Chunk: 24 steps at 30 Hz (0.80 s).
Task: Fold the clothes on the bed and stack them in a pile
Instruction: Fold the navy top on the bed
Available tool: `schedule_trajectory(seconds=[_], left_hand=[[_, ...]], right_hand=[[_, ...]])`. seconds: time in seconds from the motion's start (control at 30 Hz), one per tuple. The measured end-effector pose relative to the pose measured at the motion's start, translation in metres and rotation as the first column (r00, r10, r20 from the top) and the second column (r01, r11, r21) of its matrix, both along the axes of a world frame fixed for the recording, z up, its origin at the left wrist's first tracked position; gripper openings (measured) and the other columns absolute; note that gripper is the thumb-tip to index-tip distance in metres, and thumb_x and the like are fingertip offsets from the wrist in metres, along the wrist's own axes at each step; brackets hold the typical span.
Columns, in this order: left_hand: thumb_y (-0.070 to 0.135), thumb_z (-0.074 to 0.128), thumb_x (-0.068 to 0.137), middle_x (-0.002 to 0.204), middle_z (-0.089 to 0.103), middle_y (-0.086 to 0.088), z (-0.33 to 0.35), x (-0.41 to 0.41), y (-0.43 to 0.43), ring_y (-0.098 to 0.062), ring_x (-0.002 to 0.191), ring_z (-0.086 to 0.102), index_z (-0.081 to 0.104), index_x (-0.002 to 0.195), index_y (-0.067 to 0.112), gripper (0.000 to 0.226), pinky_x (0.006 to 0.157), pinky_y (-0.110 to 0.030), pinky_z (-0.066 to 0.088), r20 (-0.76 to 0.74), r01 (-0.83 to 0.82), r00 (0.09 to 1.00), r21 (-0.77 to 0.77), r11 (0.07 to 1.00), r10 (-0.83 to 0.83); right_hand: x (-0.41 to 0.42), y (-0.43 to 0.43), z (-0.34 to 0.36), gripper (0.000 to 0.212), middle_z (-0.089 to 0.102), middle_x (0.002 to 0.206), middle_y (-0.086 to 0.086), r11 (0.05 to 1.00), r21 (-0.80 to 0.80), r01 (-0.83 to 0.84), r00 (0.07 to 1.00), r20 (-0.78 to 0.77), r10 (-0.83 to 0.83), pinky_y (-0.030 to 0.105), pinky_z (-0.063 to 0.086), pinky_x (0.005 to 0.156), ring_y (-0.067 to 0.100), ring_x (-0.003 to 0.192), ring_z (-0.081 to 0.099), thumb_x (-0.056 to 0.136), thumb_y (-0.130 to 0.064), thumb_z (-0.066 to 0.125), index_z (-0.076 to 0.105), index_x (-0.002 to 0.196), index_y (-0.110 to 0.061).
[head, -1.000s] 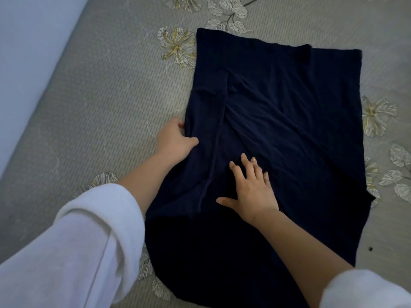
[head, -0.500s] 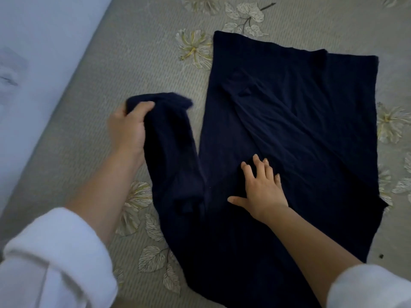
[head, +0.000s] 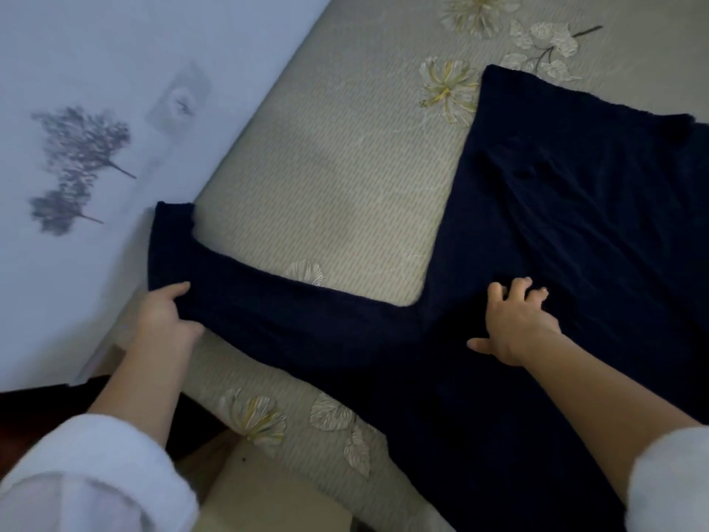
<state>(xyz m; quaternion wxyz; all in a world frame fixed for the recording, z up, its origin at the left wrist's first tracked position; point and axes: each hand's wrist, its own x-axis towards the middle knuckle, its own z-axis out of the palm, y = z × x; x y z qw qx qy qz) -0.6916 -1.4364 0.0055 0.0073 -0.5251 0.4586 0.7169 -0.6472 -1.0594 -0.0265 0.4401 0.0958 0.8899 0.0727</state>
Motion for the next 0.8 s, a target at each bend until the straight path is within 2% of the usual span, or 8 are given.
schedule_trajectory(seconds=[0.2,0.3,0.37,0.47,0.6,0.7,0.73,0.8], left_hand=[[0.021,0.062,0.089,0.102,0.073,-0.003,-0.002,0.003,-0.006,-0.017,0.097,0.066,0.064,0.107,0.017,0.019,0.071,-0.033,0.056,-0.069,0.002,0.998,0.071,0.998,0.003],[0.031,0.060,0.090,0.103,0.067,0.004,0.007,-0.004,0.020,-0.003,0.091,0.064,0.062,0.103,0.025,0.015,0.076,-0.021,0.054,-0.074,0.081,0.991,-0.308,0.948,-0.109],[0.038,0.055,0.092,0.077,0.060,0.009,0.020,-0.003,0.057,0.011,0.064,0.055,0.059,0.080,0.029,0.015,0.060,-0.005,0.042,-0.045,0.220,0.946,-0.640,0.736,-0.322],[0.034,0.050,0.097,0.069,0.053,0.004,0.026,0.008,0.122,0.001,0.062,0.048,0.056,0.073,0.019,0.029,0.059,-0.014,0.041,-0.058,0.331,0.745,-0.833,0.444,-0.664],[0.023,0.048,0.098,0.124,0.056,-0.014,0.028,0.017,0.214,-0.025,0.115,0.053,0.064,0.109,0.000,0.030,0.097,-0.038,0.044,-0.141,0.286,0.487,-0.907,0.310,-0.862],[0.019,0.048,0.098,0.146,0.039,-0.019,0.036,0.022,0.286,-0.031,0.141,0.029,0.058,0.125,0.000,0.034,0.114,-0.043,0.028,-0.128,0.240,0.256,-0.952,0.191,-0.958],[0.020,0.048,0.098,0.151,0.033,-0.017,0.035,0.028,0.307,-0.029,0.145,0.021,0.052,0.132,0.004,0.038,0.116,-0.045,0.024,-0.068,0.291,0.131,-0.951,0.103,-0.989],[0.027,0.048,0.096,0.160,0.013,-0.008,0.025,0.047,0.337,-0.024,0.148,0.000,0.025,0.150,0.019,0.059,0.117,-0.051,0.013,0.146,0.449,-0.170,-0.869,-0.209,-0.974]], right_hand=[[-0.009,-0.007,-0.004,0.096,0.005,0.148,0.032,0.996,0.071,-0.049,0.998,0.044,0.046,0.054,0.043,0.098,0.053,0.138,0.018,0.080,-0.061,0.063,0.012,0.140,-0.007],[-0.008,-0.008,-0.004,0.094,0.006,0.148,0.031,0.995,0.086,-0.057,0.998,0.036,0.054,0.057,0.040,0.100,0.052,0.137,0.019,0.080,-0.061,0.063,0.014,0.140,-0.009],[-0.003,-0.005,-0.003,0.093,0.007,0.148,0.030,0.995,0.074,-0.060,0.998,-0.001,0.060,0.058,0.038,0.102,0.051,0.138,0.019,0.080,-0.063,0.062,0.015,0.140,-0.010],[0.016,0.009,-0.004,0.095,0.000,0.155,0.023,0.999,-0.042,-0.025,0.990,-0.138,0.019,0.056,0.032,0.107,0.044,0.143,0.009,0.082,-0.068,0.053,0.008,0.146,-0.014],[0.063,0.033,-0.008,0.083,-0.004,0.161,-0.003,0.914,-0.397,0.081,0.902,-0.361,-0.237,0.042,0.015,0.117,0.018,0.148,-0.004,0.089,-0.059,0.050,0.009,0.152,-0.025],[0.093,0.057,-0.010,0.050,0.030,0.151,-0.013,0.773,-0.624,0.116,0.736,-0.468,-0.488,0.025,0.033,0.106,0.002,0.133,0.031,0.093,-0.032,0.058,0.041,0.140,-0.026],[0.101,0.068,-0.010,0.039,0.044,0.141,-0.013,0.742,-0.652,0.156,0.648,-0.500,-0.575,0.021,0.038,0.096,0.001,0.123,0.043,0.093,-0.025,0.058,0.050,0.131,-0.026],[0.113,0.089,-0.008,0.023,0.062,0.114,-0.008,0.615,-0.718,0.324,0.425,-0.471,-0.773,0.020,0.044,0.079,0.009,0.103,0.059,0.092,-0.016,0.058,0.058,0.114,-0.025]])
